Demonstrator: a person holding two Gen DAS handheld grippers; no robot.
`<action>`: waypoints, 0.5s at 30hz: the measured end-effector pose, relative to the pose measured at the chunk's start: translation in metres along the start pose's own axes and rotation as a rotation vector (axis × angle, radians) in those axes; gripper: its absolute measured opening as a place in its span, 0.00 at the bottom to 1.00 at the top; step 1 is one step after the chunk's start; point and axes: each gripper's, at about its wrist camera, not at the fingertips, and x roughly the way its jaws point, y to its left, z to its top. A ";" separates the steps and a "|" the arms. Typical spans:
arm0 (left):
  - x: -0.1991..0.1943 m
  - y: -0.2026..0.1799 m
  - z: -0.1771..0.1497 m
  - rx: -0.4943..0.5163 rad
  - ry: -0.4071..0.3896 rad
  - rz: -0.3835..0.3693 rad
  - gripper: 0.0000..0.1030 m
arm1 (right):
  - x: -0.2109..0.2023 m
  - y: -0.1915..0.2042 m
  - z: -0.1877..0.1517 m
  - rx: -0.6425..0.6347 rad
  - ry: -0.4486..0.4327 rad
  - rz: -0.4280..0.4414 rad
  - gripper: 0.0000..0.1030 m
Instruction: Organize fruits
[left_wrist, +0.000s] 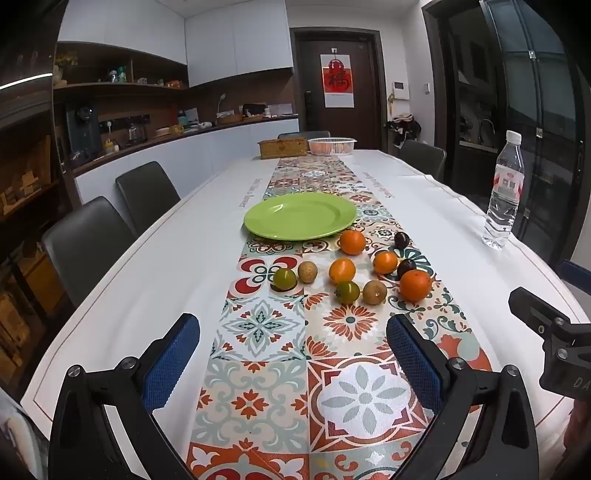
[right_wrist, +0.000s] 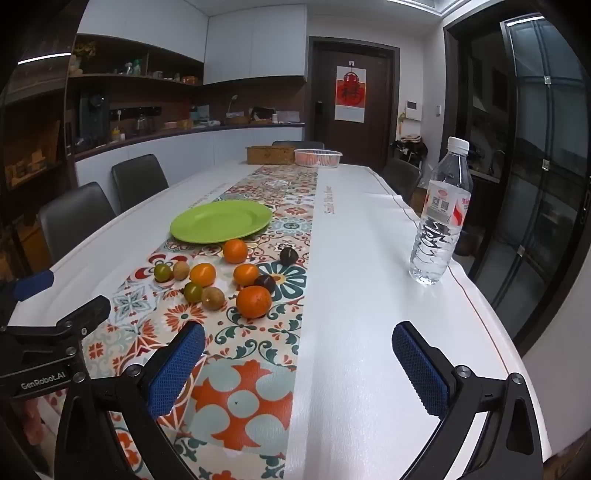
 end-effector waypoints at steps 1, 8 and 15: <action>0.000 0.000 0.000 -0.001 -0.001 0.000 1.00 | 0.000 0.000 0.000 -0.003 0.002 -0.002 1.00; -0.003 0.002 -0.001 0.002 -0.019 -0.002 1.00 | -0.002 0.000 0.000 -0.004 -0.003 -0.002 1.00; -0.011 0.003 -0.001 -0.002 -0.039 0.003 1.00 | -0.004 0.004 0.006 -0.010 -0.009 0.009 1.00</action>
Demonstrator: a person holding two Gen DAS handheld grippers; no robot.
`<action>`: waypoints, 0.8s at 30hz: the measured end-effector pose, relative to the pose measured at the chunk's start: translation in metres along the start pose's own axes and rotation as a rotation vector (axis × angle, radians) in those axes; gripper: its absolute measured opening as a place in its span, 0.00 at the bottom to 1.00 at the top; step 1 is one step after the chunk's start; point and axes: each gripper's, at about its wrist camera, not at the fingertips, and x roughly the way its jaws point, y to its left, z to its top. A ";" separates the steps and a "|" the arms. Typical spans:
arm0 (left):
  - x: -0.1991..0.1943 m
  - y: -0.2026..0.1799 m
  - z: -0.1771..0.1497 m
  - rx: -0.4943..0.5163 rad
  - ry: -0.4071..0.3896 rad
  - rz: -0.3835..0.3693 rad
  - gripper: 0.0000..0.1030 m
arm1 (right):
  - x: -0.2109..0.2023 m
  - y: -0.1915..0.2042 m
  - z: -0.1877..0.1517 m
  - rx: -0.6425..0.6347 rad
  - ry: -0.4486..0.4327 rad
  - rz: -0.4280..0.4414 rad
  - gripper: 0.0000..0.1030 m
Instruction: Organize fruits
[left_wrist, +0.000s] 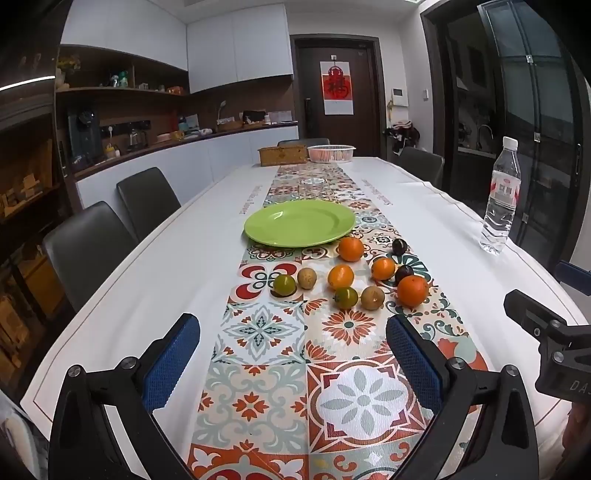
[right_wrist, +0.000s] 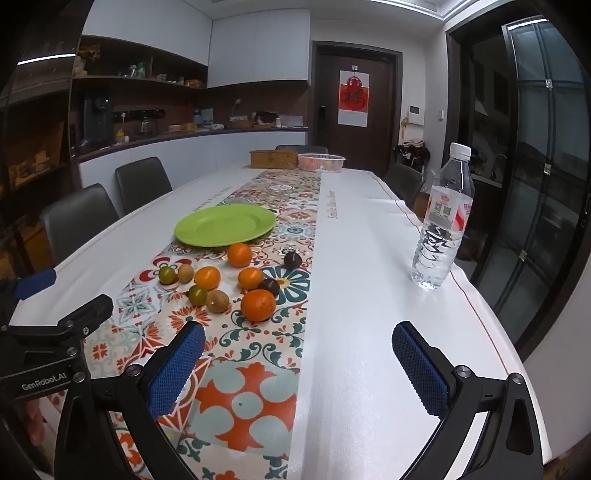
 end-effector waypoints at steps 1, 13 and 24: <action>0.000 0.000 0.000 0.000 0.000 0.001 1.00 | -0.002 0.000 -0.006 -0.005 -0.010 0.000 1.00; -0.003 0.001 0.002 0.000 -0.005 -0.002 1.00 | -0.004 0.003 -0.006 -0.019 -0.021 0.001 1.00; -0.004 0.000 0.004 -0.001 -0.009 -0.008 1.00 | -0.004 0.003 -0.006 -0.019 -0.022 0.002 1.00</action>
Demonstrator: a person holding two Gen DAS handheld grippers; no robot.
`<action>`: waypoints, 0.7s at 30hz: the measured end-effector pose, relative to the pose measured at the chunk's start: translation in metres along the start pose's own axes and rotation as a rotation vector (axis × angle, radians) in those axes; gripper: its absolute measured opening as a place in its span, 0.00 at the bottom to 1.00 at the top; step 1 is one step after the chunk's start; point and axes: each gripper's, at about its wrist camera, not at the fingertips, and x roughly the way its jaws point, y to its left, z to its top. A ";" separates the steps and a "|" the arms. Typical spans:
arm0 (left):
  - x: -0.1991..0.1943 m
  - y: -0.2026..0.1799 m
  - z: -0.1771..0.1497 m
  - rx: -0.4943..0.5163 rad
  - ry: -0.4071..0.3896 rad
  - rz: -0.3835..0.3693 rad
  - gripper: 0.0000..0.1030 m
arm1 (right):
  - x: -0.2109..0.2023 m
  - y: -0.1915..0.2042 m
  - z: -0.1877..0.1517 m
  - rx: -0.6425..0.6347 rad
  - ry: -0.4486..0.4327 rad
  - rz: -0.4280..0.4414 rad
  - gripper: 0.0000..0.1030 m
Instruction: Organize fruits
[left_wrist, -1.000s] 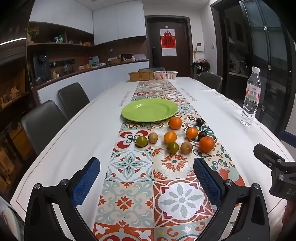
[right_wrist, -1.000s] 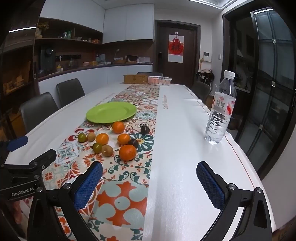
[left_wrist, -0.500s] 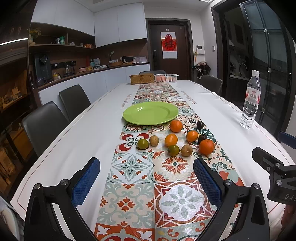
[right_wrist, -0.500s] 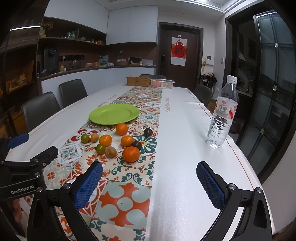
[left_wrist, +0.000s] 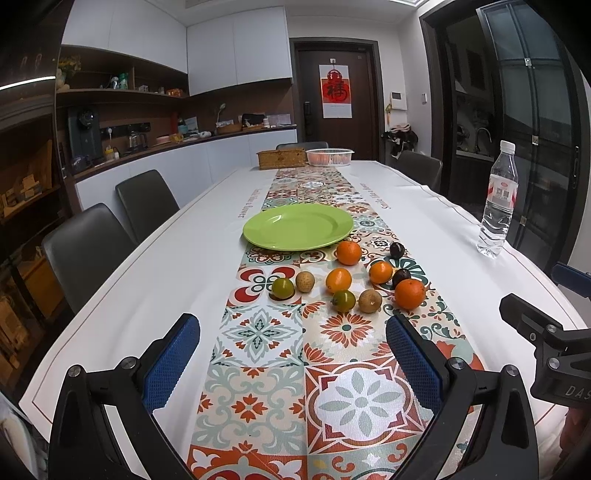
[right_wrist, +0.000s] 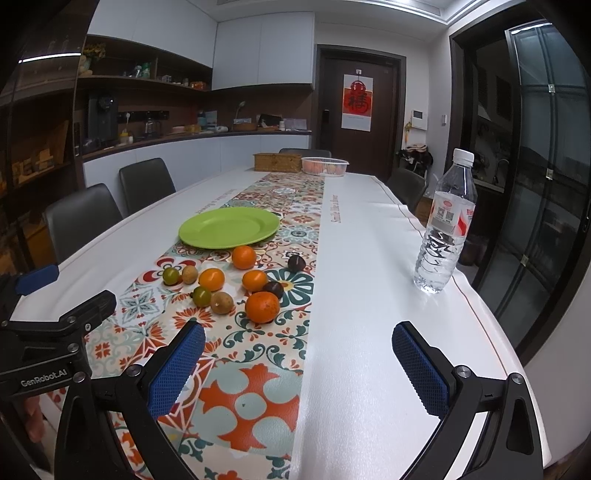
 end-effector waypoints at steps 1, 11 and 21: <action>0.000 0.000 -0.001 0.001 0.000 0.002 1.00 | 0.000 0.000 0.000 0.000 0.000 0.000 1.00; -0.001 0.000 0.000 0.000 -0.003 -0.002 1.00 | 0.000 0.000 0.000 0.001 0.001 0.000 0.99; -0.001 0.000 0.000 -0.001 -0.004 -0.004 1.00 | 0.001 0.001 -0.001 -0.001 0.001 0.000 1.00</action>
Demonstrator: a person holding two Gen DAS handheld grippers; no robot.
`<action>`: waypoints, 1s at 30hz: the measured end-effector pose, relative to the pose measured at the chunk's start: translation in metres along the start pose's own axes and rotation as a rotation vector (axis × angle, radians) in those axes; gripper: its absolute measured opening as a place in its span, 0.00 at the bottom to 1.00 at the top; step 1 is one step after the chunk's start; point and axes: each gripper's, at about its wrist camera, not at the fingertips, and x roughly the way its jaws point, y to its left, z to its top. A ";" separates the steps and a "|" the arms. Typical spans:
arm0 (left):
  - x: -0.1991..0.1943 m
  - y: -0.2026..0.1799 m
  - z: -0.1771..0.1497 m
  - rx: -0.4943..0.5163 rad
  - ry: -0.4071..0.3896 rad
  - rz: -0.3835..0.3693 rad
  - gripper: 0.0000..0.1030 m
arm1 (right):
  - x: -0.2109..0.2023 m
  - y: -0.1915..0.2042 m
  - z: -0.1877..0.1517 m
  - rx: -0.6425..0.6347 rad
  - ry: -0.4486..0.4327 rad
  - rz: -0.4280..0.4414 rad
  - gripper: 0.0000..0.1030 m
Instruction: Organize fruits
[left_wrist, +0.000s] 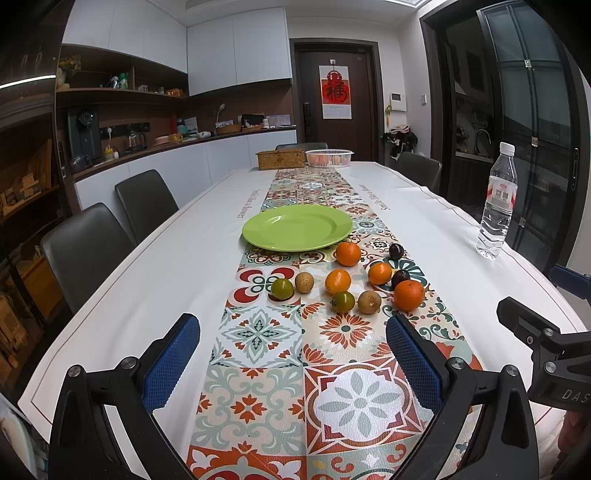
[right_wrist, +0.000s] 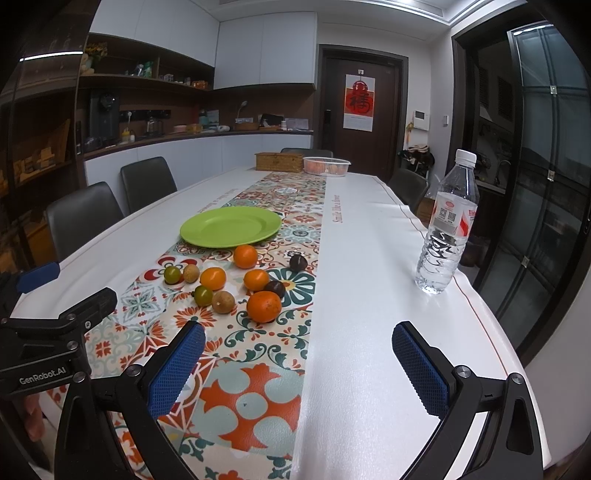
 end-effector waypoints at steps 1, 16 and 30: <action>0.000 0.000 0.000 0.000 0.000 0.001 1.00 | 0.000 0.000 0.000 0.000 0.000 0.000 1.00; 0.000 -0.001 0.000 0.000 0.000 -0.001 1.00 | 0.000 0.000 0.000 0.000 -0.001 -0.001 0.99; 0.013 0.000 -0.005 0.002 0.036 -0.026 1.00 | 0.007 0.006 -0.005 -0.014 0.024 0.016 1.00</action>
